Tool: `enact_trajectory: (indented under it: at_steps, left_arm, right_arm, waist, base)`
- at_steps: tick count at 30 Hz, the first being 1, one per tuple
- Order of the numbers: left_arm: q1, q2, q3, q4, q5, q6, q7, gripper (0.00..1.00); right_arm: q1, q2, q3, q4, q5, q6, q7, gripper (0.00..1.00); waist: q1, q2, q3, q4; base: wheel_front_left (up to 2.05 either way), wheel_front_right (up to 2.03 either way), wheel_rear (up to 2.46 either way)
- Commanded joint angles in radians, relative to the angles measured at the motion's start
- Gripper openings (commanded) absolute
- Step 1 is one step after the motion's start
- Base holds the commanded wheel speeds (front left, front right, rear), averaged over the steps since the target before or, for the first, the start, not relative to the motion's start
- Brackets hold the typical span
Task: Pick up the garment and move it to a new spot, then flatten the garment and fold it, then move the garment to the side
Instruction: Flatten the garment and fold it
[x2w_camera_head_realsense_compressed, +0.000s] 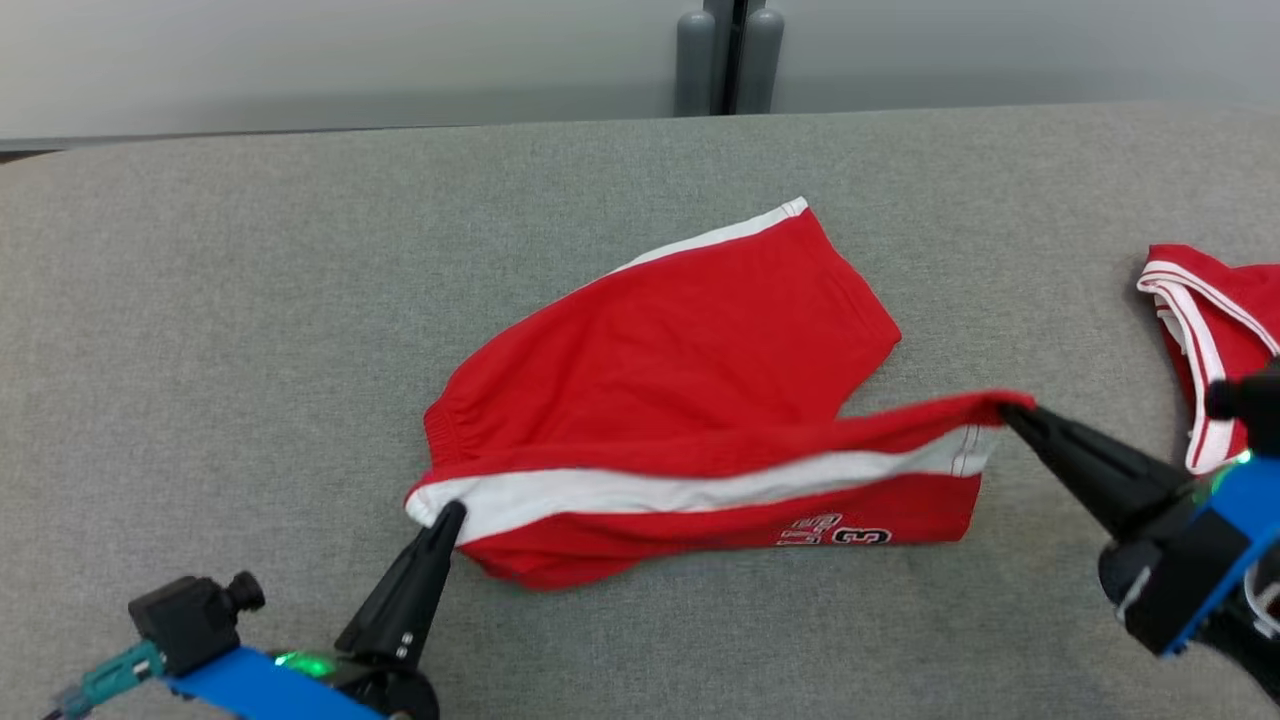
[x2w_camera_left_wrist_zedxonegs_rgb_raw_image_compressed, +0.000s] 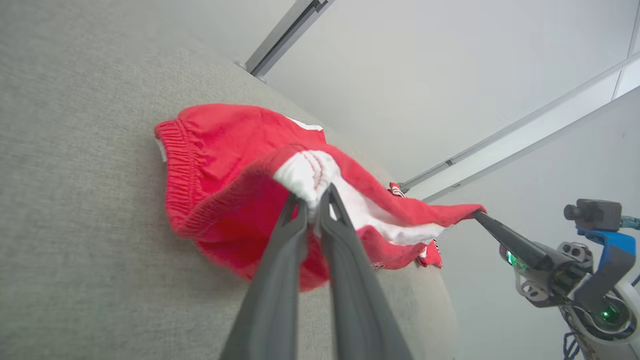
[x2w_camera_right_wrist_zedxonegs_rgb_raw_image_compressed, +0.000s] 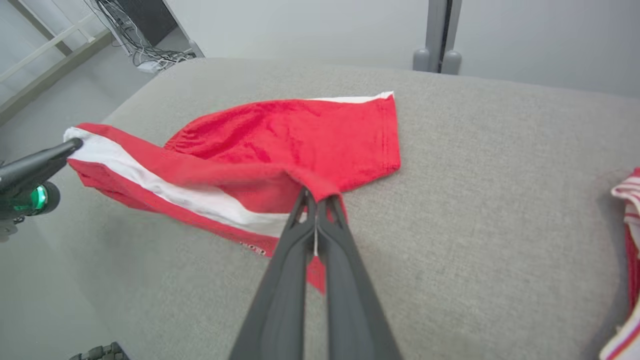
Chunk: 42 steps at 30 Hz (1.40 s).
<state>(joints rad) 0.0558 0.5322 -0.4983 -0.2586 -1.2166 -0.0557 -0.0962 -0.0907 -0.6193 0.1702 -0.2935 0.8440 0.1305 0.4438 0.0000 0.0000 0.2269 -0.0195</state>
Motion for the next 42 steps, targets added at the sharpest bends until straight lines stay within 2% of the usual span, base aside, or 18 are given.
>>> enact_trajectory:
  at_steps: [1, 6, 12, 18, 24, 25, 26, 27, 28, 29, 36, 42]
  left_arm:
    - [-0.059, -0.035, -0.002, 0.034, -0.011, -0.014, -0.001, 0.0]
    - [-0.227, -0.116, 0.001, 0.204, -0.008, -0.031, -0.003, 0.0]
    - [-0.397, -0.214, -0.006, 0.408, 0.035, -0.036, -0.046, 0.0]
    - [-0.499, -0.29, -0.035, 0.558, 0.056, -0.053, -0.075, 0.0]
    - [-0.544, -0.332, -0.066, 0.637, 0.058, -0.069, -0.093, 0.0]
    - [-0.547, -0.337, -0.072, 0.645, 0.052, -0.071, -0.094, 0.0]
    - [-0.548, -0.341, -0.081, 0.653, 0.047, -0.073, -0.089, 0.09]
    - [-0.548, -0.345, -0.089, 0.659, 0.042, -0.074, -0.085, 0.4]
    - [-0.548, -0.348, -0.095, 0.664, 0.04, -0.076, -0.084, 0.8]
    - [-0.548, -0.348, -0.102, 0.667, 0.04, -0.076, -0.084, 1.0]
    - [-0.522, -0.32, -0.145, 0.675, 0.099, -0.075, -0.127, 1.0]
    - [-0.474, -0.288, -0.137, 0.656, 0.142, -0.072, -0.156, 1.0]
  right_arm:
    - [-0.075, 0.035, 0.006, 0.025, -0.022, 0.0, 0.006, 0.0]
    - [-0.31, 0.094, 0.044, 0.164, -0.067, 0.0, 0.025, 0.0]
    - [-0.545, 0.116, 0.112, 0.361, -0.114, 0.0, 0.016, 0.0]
    - [-0.7, 0.138, 0.17, 0.563, -0.161, 0.0, -0.022, 0.0]
    - [-0.781, 0.149, 0.213, 0.724, -0.157, 0.0, -0.072, 0.0]
    - [-0.788, 0.149, 0.222, 0.743, -0.155, 0.0, -0.079, 0.39]
    - [-0.794, 0.149, 0.228, 0.762, -0.151, 0.0, -0.088, 1.0]
    - [-0.798, 0.15, 0.233, 0.779, -0.148, 0.0, -0.097, 1.0]
    - [-0.799, 0.15, 0.242, 0.791, -0.144, 0.0, -0.105, 1.0]
    - [-0.801, 0.15, 0.25, 0.803, -0.138, 0.0, -0.113, 1.0]
    - [-0.745, 0.12, 0.311, 0.836, -0.062, 0.0, -0.127, 1.0]
    - [-0.681, 0.088, 0.325, 0.841, -0.014, 0.0, -0.13, 1.0]
  waist:
    - [0.0, 0.0, 0.026, 0.019]
    - [0.0, 0.0, 0.09, 0.067]
    - [0.0, 0.0, 0.162, 0.129]
    - [0.0, 0.0, 0.216, 0.179]
    - [0.0, 0.0, 0.243, 0.211]
    - [0.0, 0.0, 0.245, 0.214]
    - [0.0, 0.0, 0.246, 0.216]
    - [0.0, 0.0, 0.245, 0.219]
    - [0.0, 0.0, 0.242, 0.22]
    - [0.0, 0.0, 0.238, 0.222]
    - [0.0, 0.0, 0.172, 0.213]
    - [0.0, 0.0, 0.105, 0.198]
  base:
    - [0.0, 0.0, 0.0]
    - [0.0, 0.0, 0.0]
    - [0.0, 0.0, 0.0]
    - [0.0, 0.0, 0.0]
    - [0.0, 0.0, 0.0]
    - [0.0, 0.0, 0.0]
    - [0.0, 0.0, 0.0]
    - [0.0, 0.0, 0.0]
    - [0.0, 0.0, 0.0]
    - [0.0, 0.0, 0.0]
    - [0.0, 0.0, 0.0]
    - [0.0, 0.0, 0.0]
